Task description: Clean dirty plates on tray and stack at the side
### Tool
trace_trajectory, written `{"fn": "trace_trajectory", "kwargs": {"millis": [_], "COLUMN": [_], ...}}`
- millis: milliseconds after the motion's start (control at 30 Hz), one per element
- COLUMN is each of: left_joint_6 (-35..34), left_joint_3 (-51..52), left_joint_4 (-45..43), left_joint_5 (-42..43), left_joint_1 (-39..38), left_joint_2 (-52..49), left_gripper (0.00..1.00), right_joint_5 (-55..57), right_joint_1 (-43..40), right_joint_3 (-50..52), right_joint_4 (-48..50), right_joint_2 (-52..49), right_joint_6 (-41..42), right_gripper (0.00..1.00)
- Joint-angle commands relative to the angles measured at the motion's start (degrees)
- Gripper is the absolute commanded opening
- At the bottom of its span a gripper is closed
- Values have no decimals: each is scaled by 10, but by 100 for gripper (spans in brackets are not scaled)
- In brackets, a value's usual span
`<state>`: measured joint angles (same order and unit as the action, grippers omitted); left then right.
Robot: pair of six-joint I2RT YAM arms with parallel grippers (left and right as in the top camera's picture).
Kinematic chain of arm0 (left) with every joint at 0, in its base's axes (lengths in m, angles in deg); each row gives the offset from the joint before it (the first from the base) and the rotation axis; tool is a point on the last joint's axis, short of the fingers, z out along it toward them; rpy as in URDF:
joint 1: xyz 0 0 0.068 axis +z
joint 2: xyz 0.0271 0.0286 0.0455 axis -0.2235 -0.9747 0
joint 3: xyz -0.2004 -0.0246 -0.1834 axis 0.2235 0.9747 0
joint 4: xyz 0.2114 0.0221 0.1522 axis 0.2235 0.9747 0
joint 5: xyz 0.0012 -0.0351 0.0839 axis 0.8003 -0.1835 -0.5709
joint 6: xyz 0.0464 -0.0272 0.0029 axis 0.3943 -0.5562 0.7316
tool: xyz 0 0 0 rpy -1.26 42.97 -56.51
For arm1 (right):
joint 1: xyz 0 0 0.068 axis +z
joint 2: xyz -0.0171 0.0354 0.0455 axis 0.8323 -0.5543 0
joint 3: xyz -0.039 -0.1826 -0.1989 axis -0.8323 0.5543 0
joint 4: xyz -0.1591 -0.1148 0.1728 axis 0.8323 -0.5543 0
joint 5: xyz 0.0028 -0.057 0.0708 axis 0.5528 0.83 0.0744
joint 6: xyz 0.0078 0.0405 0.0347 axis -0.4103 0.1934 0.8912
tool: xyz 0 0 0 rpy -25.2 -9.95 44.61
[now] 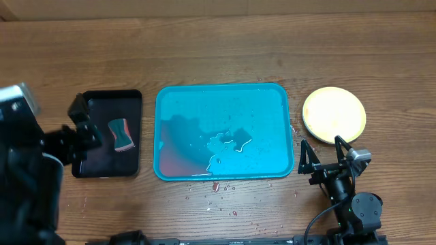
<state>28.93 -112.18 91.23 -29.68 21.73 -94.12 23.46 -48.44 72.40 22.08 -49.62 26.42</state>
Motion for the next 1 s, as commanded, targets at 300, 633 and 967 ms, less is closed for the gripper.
{"fn": "trace_trajectory", "kwargs": {"millis": [300, 633, 967], "left_joint_6": [71, 96, 97], "left_joint_3": [502, 826, 913], "left_joint_4": [-416, -637, -608], "left_joint_5": [12, 21, 27], "left_joint_1": [-55, -71, -71], "left_joint_2": [270, 433, 496], "left_gripper": [100, 100, 100], "right_joint_5": [-4, -4, -4], "right_joint_1": [-2, -2, -2], "right_joint_3": [3, 3, 3], "right_joint_4": [3, 3, 3], "right_joint_2": [6, 6, 6], "right_joint_6": [0, 0, 0], "right_gripper": [100, 100, 100]}}
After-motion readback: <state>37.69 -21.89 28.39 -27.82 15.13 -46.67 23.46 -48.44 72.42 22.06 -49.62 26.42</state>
